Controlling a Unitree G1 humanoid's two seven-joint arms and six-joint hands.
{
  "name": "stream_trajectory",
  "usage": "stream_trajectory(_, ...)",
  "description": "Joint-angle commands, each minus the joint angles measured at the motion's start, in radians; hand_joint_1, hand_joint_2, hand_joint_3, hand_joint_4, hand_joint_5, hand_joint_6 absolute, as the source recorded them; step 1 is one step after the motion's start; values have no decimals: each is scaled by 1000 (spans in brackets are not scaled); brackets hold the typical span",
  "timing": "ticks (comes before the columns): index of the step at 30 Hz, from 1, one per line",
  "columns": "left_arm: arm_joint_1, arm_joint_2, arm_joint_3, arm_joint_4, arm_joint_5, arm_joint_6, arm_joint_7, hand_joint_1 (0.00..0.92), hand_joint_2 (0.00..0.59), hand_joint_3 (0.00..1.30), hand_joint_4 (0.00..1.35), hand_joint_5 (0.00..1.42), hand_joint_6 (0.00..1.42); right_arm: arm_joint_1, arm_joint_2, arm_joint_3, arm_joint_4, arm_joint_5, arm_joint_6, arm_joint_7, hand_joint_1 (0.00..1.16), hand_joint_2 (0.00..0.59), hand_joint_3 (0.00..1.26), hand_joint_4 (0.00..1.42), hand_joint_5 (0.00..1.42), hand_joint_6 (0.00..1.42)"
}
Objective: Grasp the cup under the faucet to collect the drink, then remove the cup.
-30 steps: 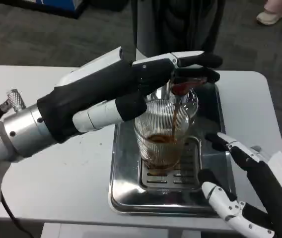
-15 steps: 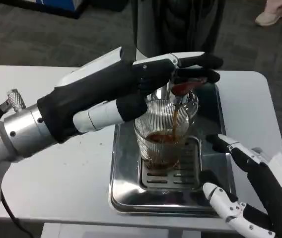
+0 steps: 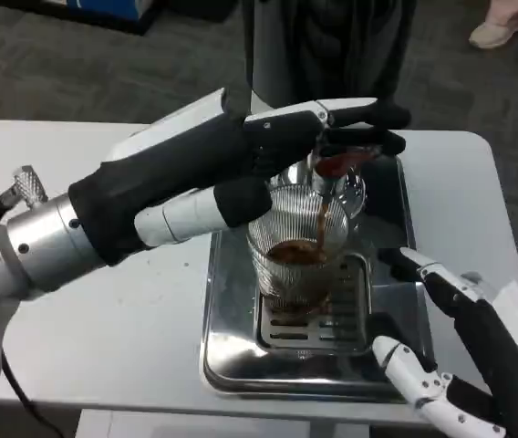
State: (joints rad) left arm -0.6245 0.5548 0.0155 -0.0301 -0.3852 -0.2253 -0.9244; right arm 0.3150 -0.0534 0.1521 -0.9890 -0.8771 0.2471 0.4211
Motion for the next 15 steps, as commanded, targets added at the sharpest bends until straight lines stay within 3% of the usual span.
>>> stream_trajectory(1,49,18,-41,-14,25,2,-59,0,47,166,202,192,0,4,-1,0,-2,2,3,-3,233,441,172,184,133,32)
stream_trajectory(3,52,18,-40,-13,25,1,-59,0,47,166,202,192,0,1,2,-1,3,4,7,-5,274,427,165,184,133,43)
stream_trajectory(10,69,20,-30,-9,32,-4,-44,0,47,166,202,192,0,-44,35,-33,59,39,72,-20,531,270,83,129,133,104)
stream_trajectory(15,76,20,-20,-8,33,-7,-29,0,47,166,202,192,0,-77,56,-51,114,89,97,-64,578,248,81,129,133,121)
